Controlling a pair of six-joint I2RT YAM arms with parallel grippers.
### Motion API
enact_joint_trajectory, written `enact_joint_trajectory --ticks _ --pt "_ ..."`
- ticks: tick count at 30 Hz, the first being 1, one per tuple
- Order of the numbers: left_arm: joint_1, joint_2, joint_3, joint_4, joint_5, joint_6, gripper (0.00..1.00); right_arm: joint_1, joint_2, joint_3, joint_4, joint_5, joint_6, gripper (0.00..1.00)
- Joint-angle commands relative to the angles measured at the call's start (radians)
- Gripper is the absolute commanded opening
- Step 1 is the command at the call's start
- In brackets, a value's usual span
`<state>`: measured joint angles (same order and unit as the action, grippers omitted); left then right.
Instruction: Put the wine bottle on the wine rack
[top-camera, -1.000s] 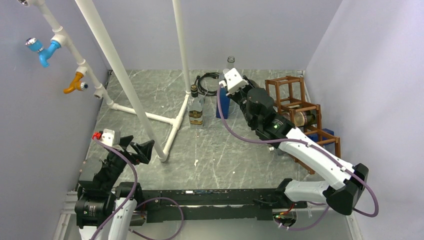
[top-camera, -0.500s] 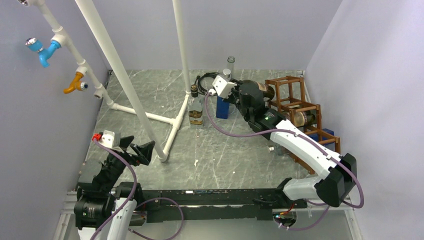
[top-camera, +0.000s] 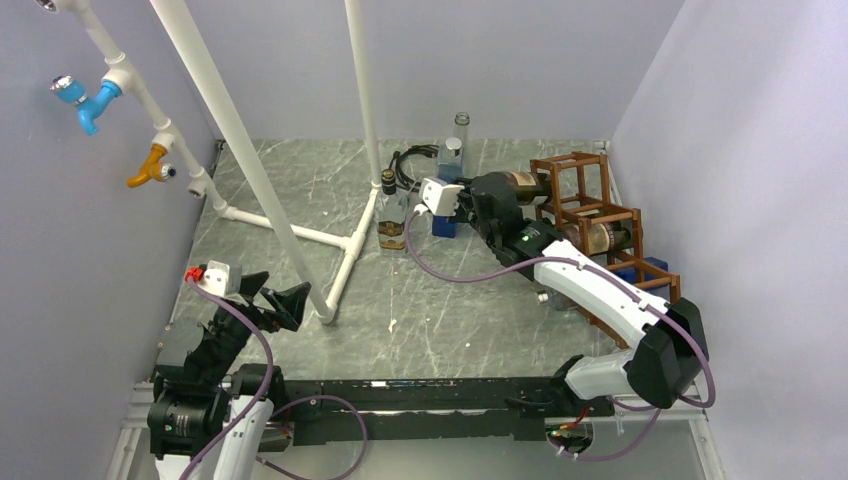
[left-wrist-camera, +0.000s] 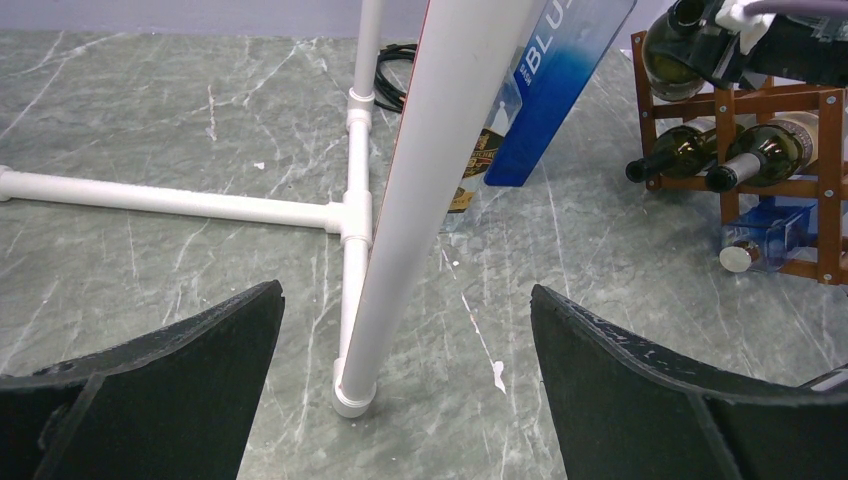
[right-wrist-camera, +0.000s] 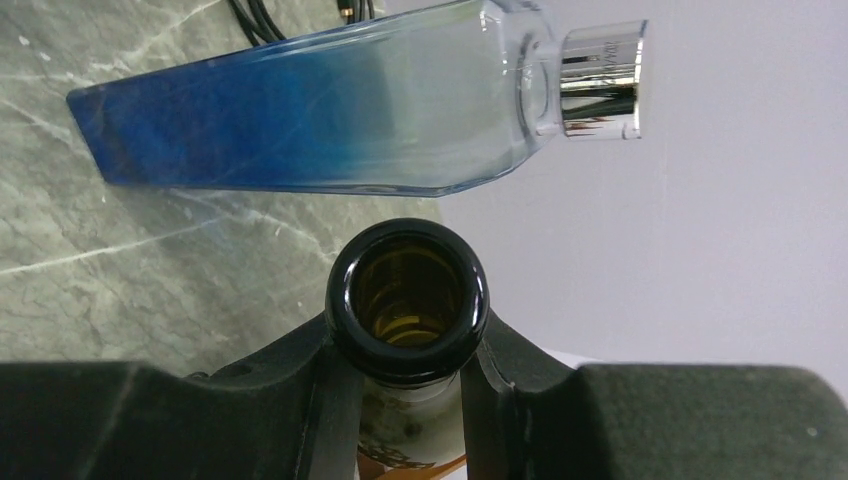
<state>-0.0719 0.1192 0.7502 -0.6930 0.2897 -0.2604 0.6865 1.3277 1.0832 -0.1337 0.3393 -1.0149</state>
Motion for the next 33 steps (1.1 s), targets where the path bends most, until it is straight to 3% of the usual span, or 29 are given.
enact_joint_trajectory --ticks 1,19,27,33 --pt "-0.003 -0.007 0.001 0.039 -0.011 -0.011 0.99 -0.005 -0.029 0.003 0.084 0.042 -0.139 0.00" --pt "-0.012 -0.009 0.003 0.036 -0.011 -0.010 0.99 -0.006 0.027 -0.098 0.106 0.192 -0.322 0.00" --pt "-0.014 -0.010 0.003 0.035 -0.015 -0.011 0.99 0.024 -0.004 -0.089 -0.022 0.234 -0.242 0.00" --pt "-0.014 -0.004 0.003 0.038 -0.009 -0.011 0.99 0.029 -0.106 -0.107 -0.131 0.128 -0.076 0.00"
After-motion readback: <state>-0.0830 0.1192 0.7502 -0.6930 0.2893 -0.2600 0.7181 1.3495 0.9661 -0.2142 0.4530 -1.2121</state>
